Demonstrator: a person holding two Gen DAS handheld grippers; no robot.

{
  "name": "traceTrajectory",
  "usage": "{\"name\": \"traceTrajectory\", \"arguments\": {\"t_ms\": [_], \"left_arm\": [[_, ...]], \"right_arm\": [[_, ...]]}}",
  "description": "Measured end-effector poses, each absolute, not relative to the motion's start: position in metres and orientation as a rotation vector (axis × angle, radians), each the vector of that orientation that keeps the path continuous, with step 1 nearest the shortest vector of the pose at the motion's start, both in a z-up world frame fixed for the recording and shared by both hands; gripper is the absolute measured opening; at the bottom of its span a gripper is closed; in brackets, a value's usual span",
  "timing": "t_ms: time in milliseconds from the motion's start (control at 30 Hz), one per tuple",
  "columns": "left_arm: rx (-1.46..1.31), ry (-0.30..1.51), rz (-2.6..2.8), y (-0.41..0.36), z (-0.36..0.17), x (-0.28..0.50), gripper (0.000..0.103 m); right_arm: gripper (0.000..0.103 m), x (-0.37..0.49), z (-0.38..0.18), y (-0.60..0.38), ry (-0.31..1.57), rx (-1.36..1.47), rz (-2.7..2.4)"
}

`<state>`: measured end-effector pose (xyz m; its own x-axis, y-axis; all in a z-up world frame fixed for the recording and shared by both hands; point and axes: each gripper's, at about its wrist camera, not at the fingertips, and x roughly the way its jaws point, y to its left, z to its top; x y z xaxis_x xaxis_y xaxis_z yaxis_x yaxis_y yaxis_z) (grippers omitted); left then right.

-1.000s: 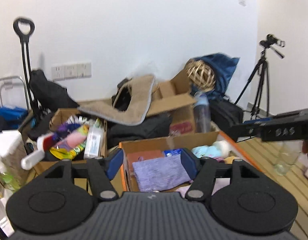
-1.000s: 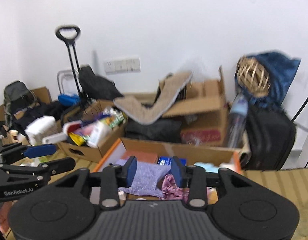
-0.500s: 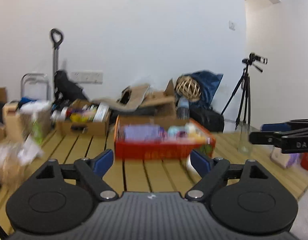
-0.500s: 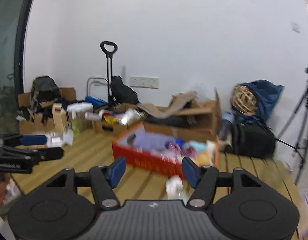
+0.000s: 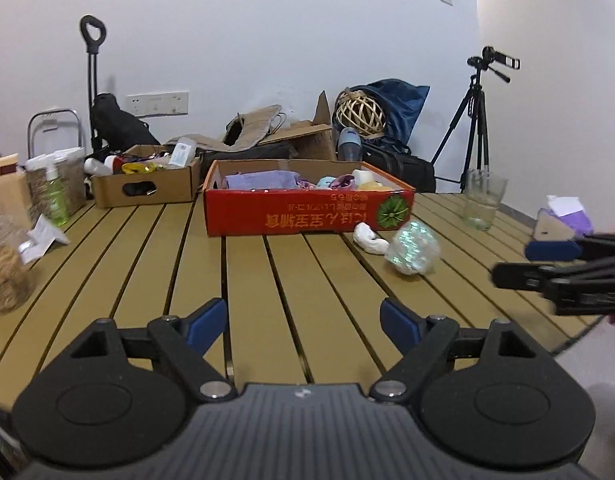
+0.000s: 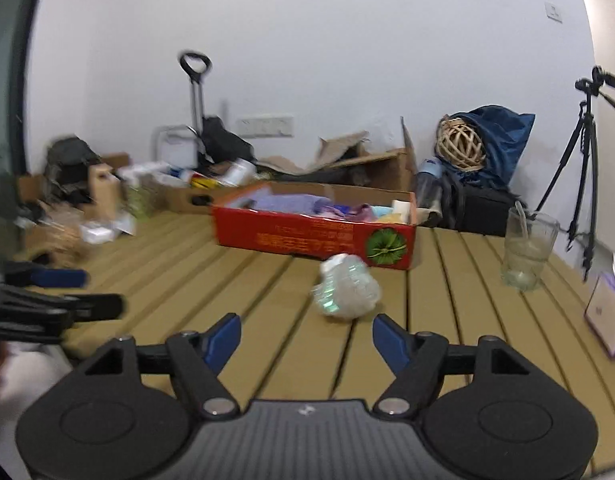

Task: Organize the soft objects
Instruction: 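Grasp the small white piece with the left tool while the right tool grasps the clear plastic bag, then carry both items into the cardboard box and open both tools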

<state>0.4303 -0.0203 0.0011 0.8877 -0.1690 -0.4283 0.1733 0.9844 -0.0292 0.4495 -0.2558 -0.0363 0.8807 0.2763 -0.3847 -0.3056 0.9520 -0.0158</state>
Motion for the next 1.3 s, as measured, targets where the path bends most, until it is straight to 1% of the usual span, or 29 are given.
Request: {"name": "traceTrajectory", "arguments": {"t_ms": [133, 200, 233, 267, 300, 333, 400, 567, 667, 700, 733, 767, 800, 833, 900, 933, 1067, 1200, 1300], "left_arm": [[0.055, 0.456, -0.237, -0.024, 0.003, 0.483, 0.086], [0.064, 0.493, -0.292, -0.032, -0.001, 0.514, 0.086], [0.076, 0.512, -0.31, -0.039, -0.005, 0.529, 0.086], [0.099, 0.523, -0.334, -0.047, -0.009, 0.543, 0.086], [0.129, 0.532, -0.361, -0.057, -0.012, 0.56, 0.086], [0.155, 0.537, -0.378, -0.066, -0.016, 0.574, 0.086], [0.212, 0.538, -0.41, -0.087, -0.021, 0.603, 0.086], [0.379, 0.537, -0.512, -0.126, -0.041, 0.653, 0.086], [0.445, 0.529, -0.592, -0.137, -0.048, 0.67, 0.084], [0.448, 0.538, -0.623, -0.14, -0.05, 0.675, 0.082], [0.44, 0.552, -0.656, -0.142, -0.052, 0.682, 0.07], [0.426, 0.565, -0.669, -0.143, -0.053, 0.687, 0.062], [0.407, 0.582, -0.67, -0.143, -0.054, 0.691, 0.042], [0.372, 0.602, -0.675, -0.142, -0.054, 0.695, 0.028], [0.327, 0.611, -0.669, -0.137, -0.053, 0.693, 0.018], [0.298, 0.604, -0.652, -0.132, -0.05, 0.687, 0.015], [0.133, 0.558, -0.564, -0.101, -0.033, 0.647, 0.014], [-0.024, 0.486, -0.416, -0.051, -0.017, 0.579, 0.014], [-0.126, 0.489, -0.298, -0.015, -0.017, 0.531, 0.014]], "right_arm": [[0.07, 0.526, -0.044, -0.234, 0.429, -0.143, 0.25], [0.068, 0.561, -0.052, -0.23, 0.458, -0.138, 0.214], [0.062, 0.573, -0.056, -0.229, 0.465, -0.125, 0.204], [0.05, 0.587, -0.06, -0.229, 0.479, -0.108, 0.214], [0.021, 0.599, -0.064, -0.231, 0.514, -0.088, 0.235], [0.021, 0.605, -0.064, -0.235, 0.54, -0.076, 0.241], [0.016, 0.607, -0.057, -0.251, 0.533, -0.037, 0.224], [0.016, 0.594, -0.055, -0.313, 0.412, 0.211, 0.186], [0.016, 0.588, -0.063, -0.325, 0.388, 0.256, 0.198], [0.016, 0.589, -0.066, -0.326, 0.395, 0.262, 0.201], [0.016, 0.591, -0.068, -0.327, 0.4, 0.265, 0.205], [0.016, 0.592, -0.07, -0.327, 0.403, 0.265, 0.206], [0.016, 0.592, -0.071, -0.328, 0.408, 0.265, 0.208], [0.016, 0.592, -0.071, -0.329, 0.412, 0.267, 0.211], [0.016, 0.593, -0.073, -0.329, 0.418, 0.268, 0.222], [0.016, 0.592, -0.072, -0.329, 0.417, 0.267, 0.223], [0.016, 0.59, -0.07, -0.324, 0.416, 0.264, 0.249], [0.016, 0.583, -0.067, -0.305, 0.411, 0.228, 0.302], [0.016, 0.577, -0.068, -0.28, 0.42, 0.178, 0.349]]}}
